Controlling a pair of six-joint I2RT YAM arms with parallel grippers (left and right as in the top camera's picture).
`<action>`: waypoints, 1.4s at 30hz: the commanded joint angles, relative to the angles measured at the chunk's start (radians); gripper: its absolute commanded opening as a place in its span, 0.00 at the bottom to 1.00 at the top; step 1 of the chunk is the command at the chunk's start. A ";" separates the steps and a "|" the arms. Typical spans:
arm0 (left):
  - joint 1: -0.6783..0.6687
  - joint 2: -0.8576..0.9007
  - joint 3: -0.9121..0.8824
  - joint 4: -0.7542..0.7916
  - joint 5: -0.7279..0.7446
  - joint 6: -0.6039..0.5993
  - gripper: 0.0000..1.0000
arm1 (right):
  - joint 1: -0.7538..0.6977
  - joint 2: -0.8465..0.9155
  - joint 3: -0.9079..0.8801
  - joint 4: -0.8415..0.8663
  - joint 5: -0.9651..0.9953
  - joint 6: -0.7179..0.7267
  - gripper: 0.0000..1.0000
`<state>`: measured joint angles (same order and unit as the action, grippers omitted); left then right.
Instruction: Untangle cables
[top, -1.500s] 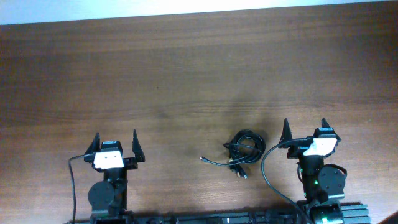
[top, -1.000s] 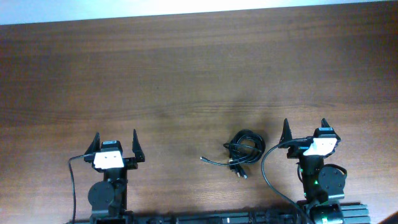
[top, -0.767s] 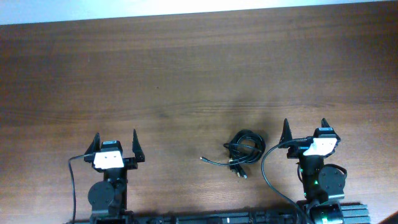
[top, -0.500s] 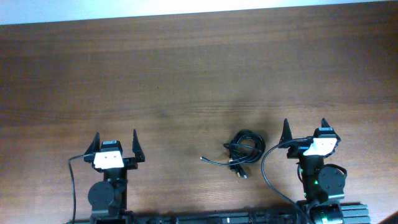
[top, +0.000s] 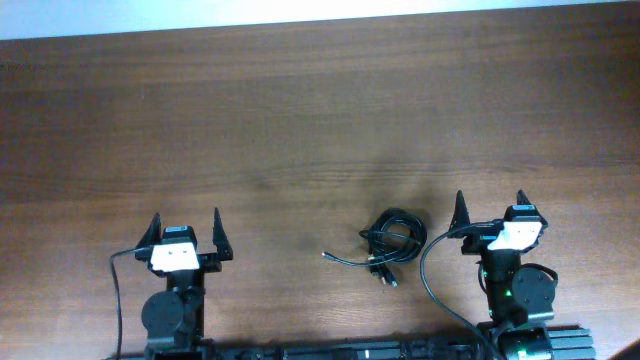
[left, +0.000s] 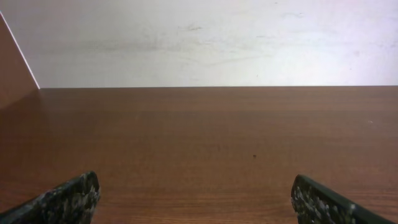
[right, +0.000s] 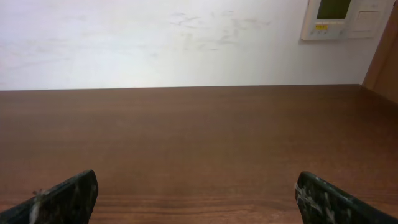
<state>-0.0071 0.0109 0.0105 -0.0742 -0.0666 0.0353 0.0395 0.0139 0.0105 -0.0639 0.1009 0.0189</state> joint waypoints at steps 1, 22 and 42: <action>0.001 -0.005 -0.001 -0.006 0.006 0.015 0.99 | -0.007 -0.008 -0.005 -0.008 0.009 0.001 0.99; 0.001 -0.005 -0.001 -0.006 0.006 0.015 0.99 | -0.007 -0.008 -0.005 -0.008 0.009 0.001 0.99; 0.001 -0.002 0.063 -0.103 0.006 -0.020 0.99 | -0.007 -0.008 -0.005 -0.008 0.009 0.001 0.99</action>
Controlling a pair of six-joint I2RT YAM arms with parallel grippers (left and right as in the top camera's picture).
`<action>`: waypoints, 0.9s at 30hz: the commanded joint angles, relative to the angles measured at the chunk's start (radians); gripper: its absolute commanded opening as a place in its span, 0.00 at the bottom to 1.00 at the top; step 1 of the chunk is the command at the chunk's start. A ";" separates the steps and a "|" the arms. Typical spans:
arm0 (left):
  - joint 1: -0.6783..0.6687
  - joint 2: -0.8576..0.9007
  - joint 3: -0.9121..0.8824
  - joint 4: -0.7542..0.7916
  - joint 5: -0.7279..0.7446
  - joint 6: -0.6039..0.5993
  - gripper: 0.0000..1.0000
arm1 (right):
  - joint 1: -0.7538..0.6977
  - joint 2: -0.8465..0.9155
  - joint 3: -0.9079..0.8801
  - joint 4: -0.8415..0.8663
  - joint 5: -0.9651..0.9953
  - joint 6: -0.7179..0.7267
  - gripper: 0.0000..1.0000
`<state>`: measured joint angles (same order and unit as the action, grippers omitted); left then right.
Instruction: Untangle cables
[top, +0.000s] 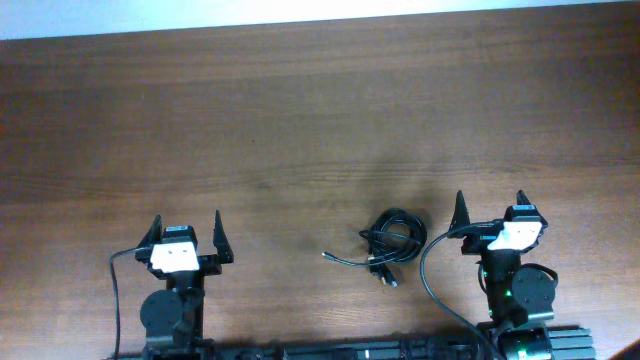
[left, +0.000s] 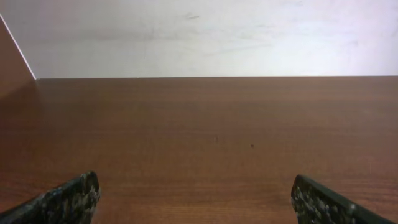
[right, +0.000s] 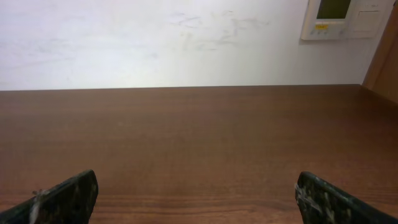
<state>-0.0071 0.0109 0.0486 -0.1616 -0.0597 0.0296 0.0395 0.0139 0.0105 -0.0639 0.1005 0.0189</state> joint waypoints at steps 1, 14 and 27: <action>0.001 0.002 0.026 -0.016 0.000 -0.014 0.99 | -0.007 -0.008 -0.005 -0.008 0.009 0.001 0.99; 0.001 0.203 0.132 -0.016 0.013 -0.014 0.99 | -0.007 -0.008 -0.005 -0.008 0.009 0.001 0.99; 0.001 0.565 0.391 -0.142 0.016 -0.014 0.99 | -0.007 -0.008 -0.005 -0.008 0.009 0.001 0.99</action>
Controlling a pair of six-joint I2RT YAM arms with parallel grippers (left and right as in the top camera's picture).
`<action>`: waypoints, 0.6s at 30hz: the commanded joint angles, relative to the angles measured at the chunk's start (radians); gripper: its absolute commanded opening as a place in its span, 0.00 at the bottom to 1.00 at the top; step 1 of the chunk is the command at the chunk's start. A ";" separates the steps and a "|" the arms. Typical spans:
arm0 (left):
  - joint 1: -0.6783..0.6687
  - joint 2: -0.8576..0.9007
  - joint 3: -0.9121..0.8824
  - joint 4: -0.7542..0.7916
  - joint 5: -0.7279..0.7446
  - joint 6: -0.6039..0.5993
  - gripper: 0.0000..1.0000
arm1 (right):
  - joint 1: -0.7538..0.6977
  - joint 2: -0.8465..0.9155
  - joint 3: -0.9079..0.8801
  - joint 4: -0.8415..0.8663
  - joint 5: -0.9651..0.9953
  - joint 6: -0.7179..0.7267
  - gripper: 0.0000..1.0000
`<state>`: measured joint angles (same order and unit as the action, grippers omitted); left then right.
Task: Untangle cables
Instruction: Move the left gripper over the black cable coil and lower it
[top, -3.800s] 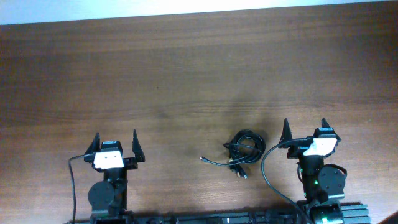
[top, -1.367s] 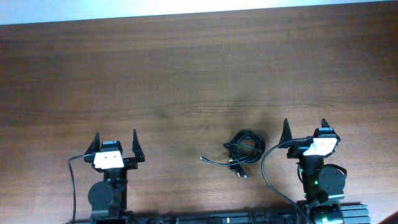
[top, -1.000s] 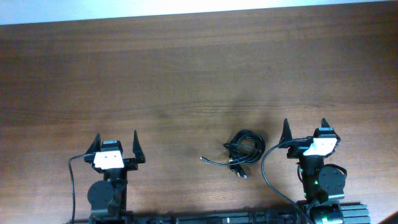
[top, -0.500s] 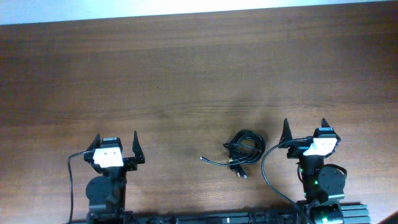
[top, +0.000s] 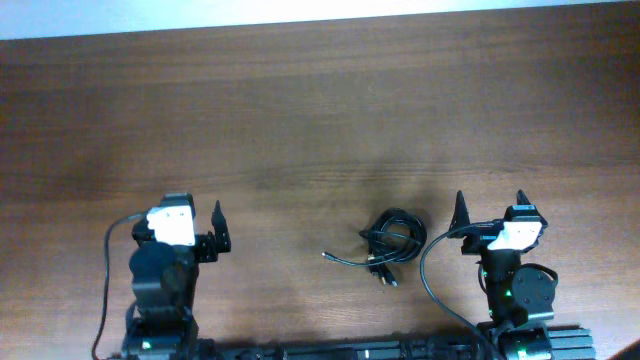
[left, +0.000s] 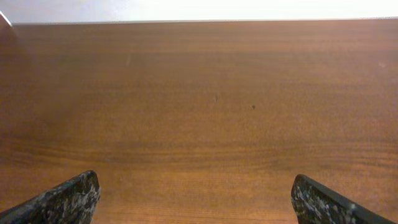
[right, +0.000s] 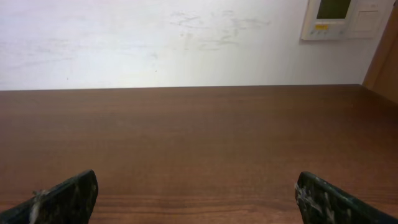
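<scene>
A small tangle of black cables (top: 388, 240) lies on the brown table, near the front edge between the two arms, with one loose end trailing left. My left gripper (top: 190, 222) is open well to the left of it, tilted down at the wood; its fingertips (left: 68, 198) show bare table between them. My right gripper (top: 490, 212) stands open just right of the tangle, fingertips (right: 65, 198) wide apart and empty. Neither wrist view shows the cables.
The wooden table (top: 320, 120) stretches far back to a white wall (right: 155, 43). A wall panel (right: 342, 18) hangs at the upper right of the right wrist view. Each arm's own cable loops beside its base.
My left arm has risen and pitched forward, so its camera looks down at the table and the wall has almost left its view. The right arm and the cables have not moved.
Both grippers rested open at the front edge, the cable tangle lying between them. The left wrist then tilted down slightly, and now it is tipped much further toward the tabletop. The right arm has stayed still throughout.
</scene>
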<state>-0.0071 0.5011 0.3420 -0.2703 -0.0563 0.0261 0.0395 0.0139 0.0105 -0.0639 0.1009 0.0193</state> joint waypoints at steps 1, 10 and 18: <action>0.001 0.100 0.123 -0.051 0.016 -0.011 0.99 | -0.007 -0.008 -0.005 -0.008 0.009 0.001 0.99; 0.001 0.327 0.335 -0.219 0.072 -0.010 0.99 | -0.007 -0.008 -0.005 -0.008 0.009 0.001 0.98; 0.001 0.573 0.583 -0.415 0.176 0.013 0.99 | -0.007 -0.008 -0.005 -0.008 0.009 0.001 0.99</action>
<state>-0.0071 0.9897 0.8070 -0.6308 0.0494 0.0261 0.0395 0.0139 0.0105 -0.0639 0.1009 0.0189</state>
